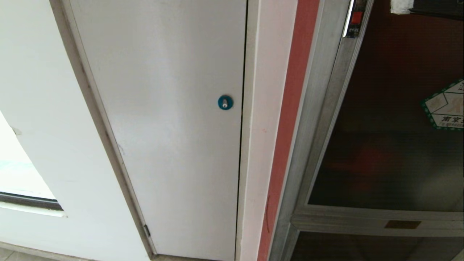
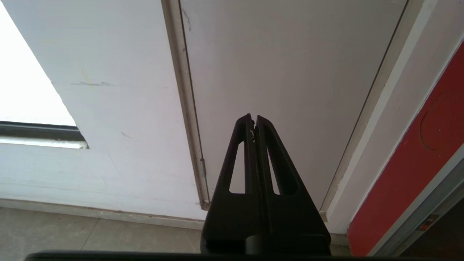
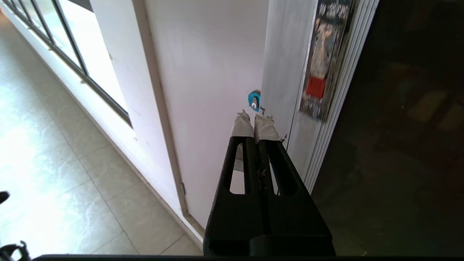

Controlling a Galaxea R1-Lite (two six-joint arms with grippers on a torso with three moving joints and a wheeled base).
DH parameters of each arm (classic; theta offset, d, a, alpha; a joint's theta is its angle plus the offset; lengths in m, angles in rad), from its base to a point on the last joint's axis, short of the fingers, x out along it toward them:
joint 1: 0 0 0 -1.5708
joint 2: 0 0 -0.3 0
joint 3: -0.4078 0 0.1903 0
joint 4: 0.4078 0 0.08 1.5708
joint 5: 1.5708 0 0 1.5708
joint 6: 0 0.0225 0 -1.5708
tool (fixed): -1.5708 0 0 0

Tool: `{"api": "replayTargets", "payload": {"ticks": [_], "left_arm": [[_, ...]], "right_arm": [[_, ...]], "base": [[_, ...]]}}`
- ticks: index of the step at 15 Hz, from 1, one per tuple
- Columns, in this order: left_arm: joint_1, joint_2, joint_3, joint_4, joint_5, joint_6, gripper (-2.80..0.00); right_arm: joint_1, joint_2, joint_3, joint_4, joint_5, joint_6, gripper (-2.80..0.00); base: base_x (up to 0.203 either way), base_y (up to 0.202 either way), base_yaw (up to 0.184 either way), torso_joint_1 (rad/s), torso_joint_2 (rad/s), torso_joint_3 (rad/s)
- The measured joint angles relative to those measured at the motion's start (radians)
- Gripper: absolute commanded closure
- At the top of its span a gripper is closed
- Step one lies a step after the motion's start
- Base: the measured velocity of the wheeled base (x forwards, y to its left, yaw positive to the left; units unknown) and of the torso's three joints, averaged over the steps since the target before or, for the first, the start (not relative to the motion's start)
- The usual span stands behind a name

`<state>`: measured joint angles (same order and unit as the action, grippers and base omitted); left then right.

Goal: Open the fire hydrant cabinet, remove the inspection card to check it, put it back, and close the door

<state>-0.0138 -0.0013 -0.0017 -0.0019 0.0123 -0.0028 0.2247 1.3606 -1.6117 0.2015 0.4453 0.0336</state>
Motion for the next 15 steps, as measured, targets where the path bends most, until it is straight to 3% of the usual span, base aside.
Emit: {"api": "replayTargets", "payload": {"ticks": [6,15], "left_arm": [[0.0,0.0,0.0,0.0,-0.001,0.0,0.0],[0.0,0.0,0.0,0.0,-0.001,0.0,0.0]], "right_arm": [[-0.001,0.111,-0.1,-0.008,-0.03,0.0,0.0],[-0.003,0.189,-0.138,-0.013,-0.094,0.0,0.0]], "base": [[0.0,0.0,0.0,0.0,0.0,0.0],[0.0,0.0,0.0,0.0,0.0,0.0]]}}
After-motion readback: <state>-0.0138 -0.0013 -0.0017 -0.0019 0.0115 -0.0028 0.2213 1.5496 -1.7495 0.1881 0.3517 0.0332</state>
